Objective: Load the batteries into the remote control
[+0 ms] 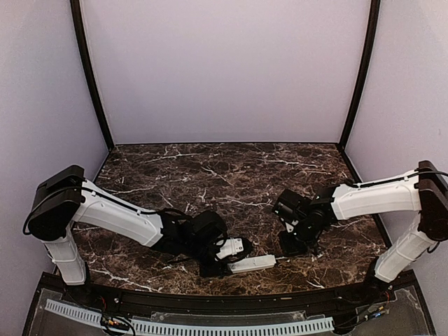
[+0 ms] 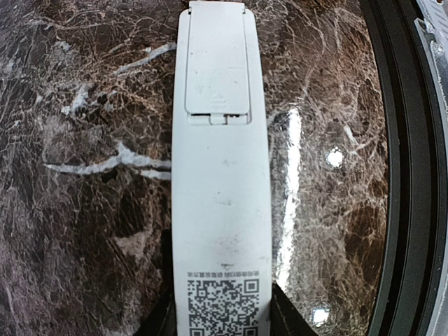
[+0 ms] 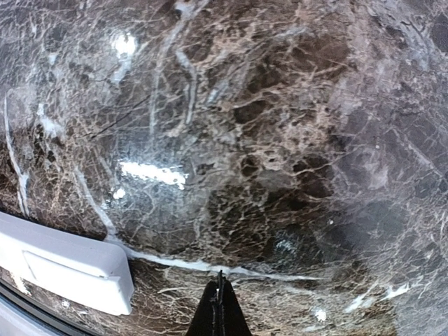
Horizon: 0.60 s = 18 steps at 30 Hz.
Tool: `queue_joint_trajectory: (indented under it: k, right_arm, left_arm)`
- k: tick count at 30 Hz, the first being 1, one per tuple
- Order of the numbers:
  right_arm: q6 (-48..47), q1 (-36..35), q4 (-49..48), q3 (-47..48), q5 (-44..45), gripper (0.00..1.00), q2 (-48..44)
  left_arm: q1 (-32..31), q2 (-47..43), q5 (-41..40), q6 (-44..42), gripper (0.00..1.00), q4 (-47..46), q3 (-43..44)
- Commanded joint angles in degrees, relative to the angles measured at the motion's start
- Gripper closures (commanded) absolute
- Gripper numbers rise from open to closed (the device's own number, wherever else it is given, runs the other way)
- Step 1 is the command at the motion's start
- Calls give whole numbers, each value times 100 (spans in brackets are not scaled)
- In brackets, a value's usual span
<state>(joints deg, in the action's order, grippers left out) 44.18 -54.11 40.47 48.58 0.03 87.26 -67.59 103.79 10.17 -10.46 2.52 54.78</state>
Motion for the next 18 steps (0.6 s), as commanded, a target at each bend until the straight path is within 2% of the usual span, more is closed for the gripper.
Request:
queue_joint_trajectory:
  k: [1,18]
  right_arm:
    - [192,-65,340,41,376,100,-72]
    - [277,-104,319,108,225,100,85]
  left_arm:
    - [-8,-78,116,-20,75,282,-170]
    - [-88,-109,-133,-158,77,361,-148]
